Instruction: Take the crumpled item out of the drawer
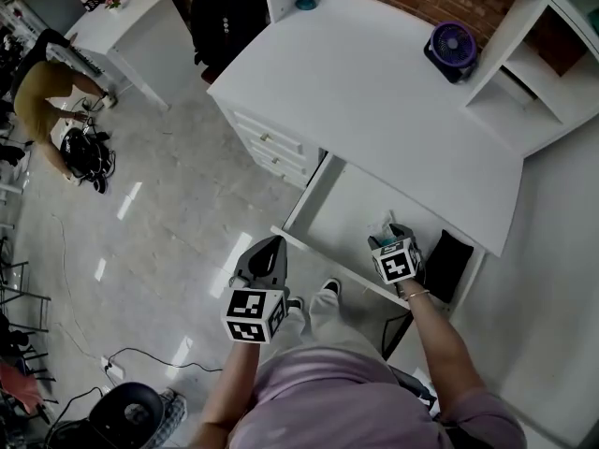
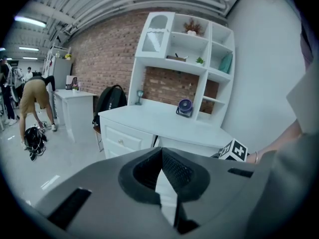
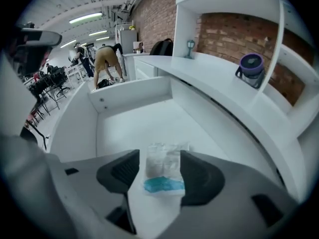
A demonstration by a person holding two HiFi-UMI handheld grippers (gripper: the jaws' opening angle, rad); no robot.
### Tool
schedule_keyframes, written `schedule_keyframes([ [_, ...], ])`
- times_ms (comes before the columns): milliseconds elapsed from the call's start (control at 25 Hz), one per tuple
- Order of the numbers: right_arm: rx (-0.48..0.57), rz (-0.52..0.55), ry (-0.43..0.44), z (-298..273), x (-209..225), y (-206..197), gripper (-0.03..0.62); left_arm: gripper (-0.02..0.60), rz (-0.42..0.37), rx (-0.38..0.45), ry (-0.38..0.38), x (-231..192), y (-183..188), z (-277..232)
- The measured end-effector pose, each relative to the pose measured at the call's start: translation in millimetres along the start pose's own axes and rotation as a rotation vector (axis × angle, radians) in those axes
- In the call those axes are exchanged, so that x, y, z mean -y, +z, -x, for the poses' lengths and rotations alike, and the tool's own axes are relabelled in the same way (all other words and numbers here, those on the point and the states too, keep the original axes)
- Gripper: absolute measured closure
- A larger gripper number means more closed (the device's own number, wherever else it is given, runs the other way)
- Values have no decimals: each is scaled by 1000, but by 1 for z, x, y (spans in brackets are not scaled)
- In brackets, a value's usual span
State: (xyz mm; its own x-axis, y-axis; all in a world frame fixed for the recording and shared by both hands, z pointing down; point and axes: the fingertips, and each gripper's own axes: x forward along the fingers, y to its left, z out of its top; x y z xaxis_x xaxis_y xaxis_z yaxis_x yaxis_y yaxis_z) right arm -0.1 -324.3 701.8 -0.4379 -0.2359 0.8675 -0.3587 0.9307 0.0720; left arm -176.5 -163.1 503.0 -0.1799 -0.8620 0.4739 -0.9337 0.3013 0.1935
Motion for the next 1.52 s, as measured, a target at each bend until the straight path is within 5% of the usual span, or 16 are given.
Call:
schedule_keyframes([
  [640, -138, -9, 46, -46, 4, -17, 342, 580, 22, -41, 45, -12, -9, -5],
  [1120, -66, -118, 20, -27, 9, -7, 437, 580, -2, -36, -20, 1, -6, -13],
  [1520, 87, -227, 16, 25, 7, 6, 450, 580, -33, -21, -118, 28, -1, -23],
])
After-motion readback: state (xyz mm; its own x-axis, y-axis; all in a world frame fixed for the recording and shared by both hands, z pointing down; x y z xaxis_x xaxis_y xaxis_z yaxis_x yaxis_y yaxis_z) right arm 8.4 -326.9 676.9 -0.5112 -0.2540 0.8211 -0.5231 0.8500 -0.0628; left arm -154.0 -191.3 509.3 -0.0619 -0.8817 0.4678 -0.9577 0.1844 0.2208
